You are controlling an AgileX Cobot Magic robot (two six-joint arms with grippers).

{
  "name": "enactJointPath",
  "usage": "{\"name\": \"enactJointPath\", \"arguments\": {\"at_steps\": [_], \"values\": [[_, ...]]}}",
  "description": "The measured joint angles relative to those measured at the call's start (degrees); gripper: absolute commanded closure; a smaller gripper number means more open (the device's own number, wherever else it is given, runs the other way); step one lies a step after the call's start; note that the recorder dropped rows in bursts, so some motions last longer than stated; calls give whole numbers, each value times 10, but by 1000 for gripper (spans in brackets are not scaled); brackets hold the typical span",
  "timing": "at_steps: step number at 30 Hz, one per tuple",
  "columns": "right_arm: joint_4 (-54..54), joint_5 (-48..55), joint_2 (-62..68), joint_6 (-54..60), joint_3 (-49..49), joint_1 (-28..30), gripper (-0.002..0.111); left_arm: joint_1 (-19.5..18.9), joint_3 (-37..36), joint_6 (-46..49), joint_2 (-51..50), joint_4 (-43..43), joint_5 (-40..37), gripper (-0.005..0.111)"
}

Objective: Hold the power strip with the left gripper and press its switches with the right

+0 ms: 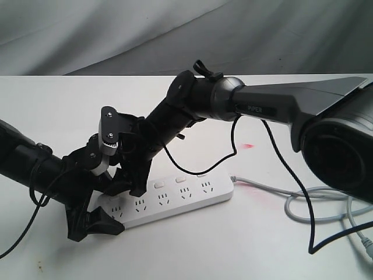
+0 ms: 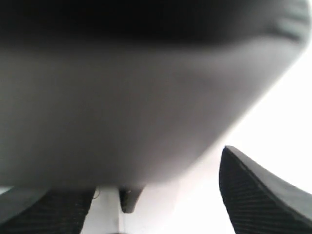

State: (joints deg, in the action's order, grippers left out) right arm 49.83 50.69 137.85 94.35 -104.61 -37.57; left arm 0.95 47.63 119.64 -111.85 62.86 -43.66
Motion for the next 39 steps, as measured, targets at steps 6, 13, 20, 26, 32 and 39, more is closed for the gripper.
{"name": "enactJointPath", "arguments": {"at_steps": [6, 13, 20, 26, 32, 39], "values": [[-10, -1, 0, -5, -3, 0, 43, 0, 0, 0, 0, 0, 0, 107], [-33, 1, 0, -16, -4, -1, 43, 0, 0, 0, 0, 0, 0, 107], [-43, -1, -2, -29, -2, -6, 43, 0, 0, 1, 0, -1, 0, 107], [-44, -3, 1, -34, -2, -8, 43, 0, 0, 2, 0, -2, -1, 107], [-56, -4, 1, -54, -2, -10, 43, -1, 0, 2, 0, -3, -2, 107], [-61, -7, 0, -61, -2, -12, 43, -1, 0, 3, 0, -3, -2, 107]]}}
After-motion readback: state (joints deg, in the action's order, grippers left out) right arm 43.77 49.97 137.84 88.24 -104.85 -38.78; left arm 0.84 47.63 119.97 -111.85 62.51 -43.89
